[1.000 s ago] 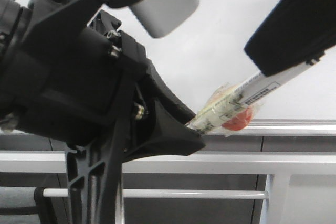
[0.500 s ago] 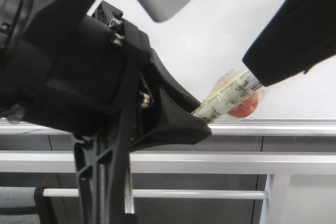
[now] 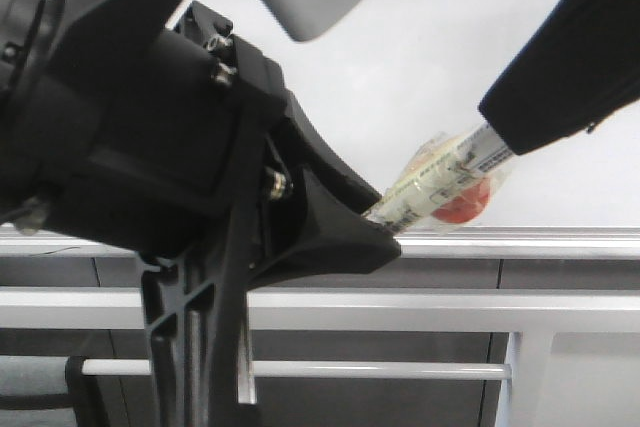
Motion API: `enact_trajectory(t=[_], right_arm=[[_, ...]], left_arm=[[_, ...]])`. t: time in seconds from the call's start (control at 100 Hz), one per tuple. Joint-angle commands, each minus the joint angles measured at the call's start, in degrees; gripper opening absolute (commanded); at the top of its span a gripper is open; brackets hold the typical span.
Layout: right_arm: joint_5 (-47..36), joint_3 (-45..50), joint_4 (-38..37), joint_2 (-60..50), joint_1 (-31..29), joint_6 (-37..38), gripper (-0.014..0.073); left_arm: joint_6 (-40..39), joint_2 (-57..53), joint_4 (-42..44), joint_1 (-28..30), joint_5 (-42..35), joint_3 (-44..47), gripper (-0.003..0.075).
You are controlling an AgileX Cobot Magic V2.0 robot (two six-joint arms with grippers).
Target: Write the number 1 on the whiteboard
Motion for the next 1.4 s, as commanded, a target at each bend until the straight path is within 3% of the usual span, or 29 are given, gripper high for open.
enact_trajectory(t=[0.0,0.1,0.26,0.44,0.54,0.61,0.7,0.74,0.92,1.17,1.39], right_arm=[[-2.3,-2.03,0.61,-0.42,0.02,-0.85,-0.0064],[-2.3,-2.03,1.37,-0.42,0.02,0.05,-0.0064],[-2.18,-3.06,0.85,-1.17,0.02,0.07,-0.0064],[-7.54,-3.32,-4.08,-6.11,-0.53,0.16,-0.0064],[-6.63,-3.32,-4.36,-9.59,-2.62,0.55,-0.0064],[-3.92,-3.32,-4.36,-11.82,-4.21,1.54,-0.0063],[-2.0,-3.21,-4.46,-15.18,-5.46,2.51,-0.0063],[-1.47,-3.11,-4.97,-16.64,-5.76,2.51,-0.0063],[-3.25,2.01,-5.36,-26.3,-5.76,3.7,-0.0062],[-5.08,13.54,-5.24,-43.93,-5.76,6.35,-0.0062],[-8.37,21.28,-5.24,-55.65,-6.3,13.39,-0.004]], left_arm=[[-0.11,-1.74,0.17,-0.45,-4.43,-1.59,0.0187],[-0.11,-1.74,0.25,-0.45,-4.35,-1.59,0.0327],[-0.11,-4.89,0.25,-1.49,-1.71,-1.59,0.0339],[-0.35,-13.17,-1.3,-3.71,3.79,-1.59,0.0281],[-0.62,-18.24,-3.59,-5.84,9.37,-1.59,0.0251],[-0.62,-21.67,-5.86,-7.28,12.55,-1.59,0.0166],[-0.76,-25.64,-8.74,-7.9,15.08,-1.35,-0.0016],[-0.76,-27.24,-9.97,-7.9,15.32,-0.93,-0.002],[-1.21,-31.53,-14.25,-6.21,3.72,4.71,-0.002],[-1.21,-34.31,-28.47,-4.69,-11.64,13.47,-0.002],[-1.21,-36.88,-35.73,-4.69,-24.99,19.51,-0.002]])
